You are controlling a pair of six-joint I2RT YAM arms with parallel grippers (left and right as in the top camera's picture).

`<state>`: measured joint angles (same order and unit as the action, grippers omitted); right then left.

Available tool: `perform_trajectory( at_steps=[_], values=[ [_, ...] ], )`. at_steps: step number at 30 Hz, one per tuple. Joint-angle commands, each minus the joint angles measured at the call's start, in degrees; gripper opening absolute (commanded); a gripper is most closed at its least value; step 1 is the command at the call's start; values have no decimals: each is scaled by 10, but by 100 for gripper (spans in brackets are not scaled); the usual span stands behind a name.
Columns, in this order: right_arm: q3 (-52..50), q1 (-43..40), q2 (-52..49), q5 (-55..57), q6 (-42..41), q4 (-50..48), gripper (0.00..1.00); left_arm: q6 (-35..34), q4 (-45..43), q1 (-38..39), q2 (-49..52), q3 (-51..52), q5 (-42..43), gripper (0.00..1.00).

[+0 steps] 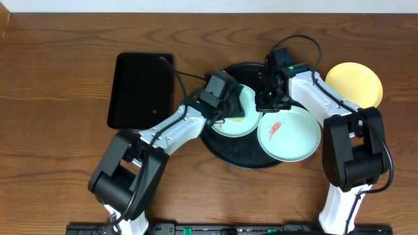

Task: Clean dirty plates on tray and stack at the side
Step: 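Carry the sponge with the left gripper onto the upper green plate, then hold the green plate with the right gripper and scrub it with the sponge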

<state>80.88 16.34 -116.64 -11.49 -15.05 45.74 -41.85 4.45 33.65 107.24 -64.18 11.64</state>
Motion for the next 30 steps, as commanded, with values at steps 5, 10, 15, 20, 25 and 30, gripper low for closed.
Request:
perform_trajectory(
  at_steps=[5,10,15,20,25,30],
  values=[
    [-1,4,-7,9,5,3,1,-7,0,8,30,2,-27,13],
    [-1,4,-7,9,5,5,1,-5,26,8,64,2,-61,13],
    [-1,4,-7,9,5,5,1,11,70,8,85,2,-123,12],
    [-1,4,-7,10,5,5,1,68,103,8,77,2,-207,12],
    [-1,4,-7,10,5,6,1,78,132,8,52,2,-303,11],
    [-1,4,-7,10,5,7,1,124,132,8,15,2,-369,11]
  ],
)
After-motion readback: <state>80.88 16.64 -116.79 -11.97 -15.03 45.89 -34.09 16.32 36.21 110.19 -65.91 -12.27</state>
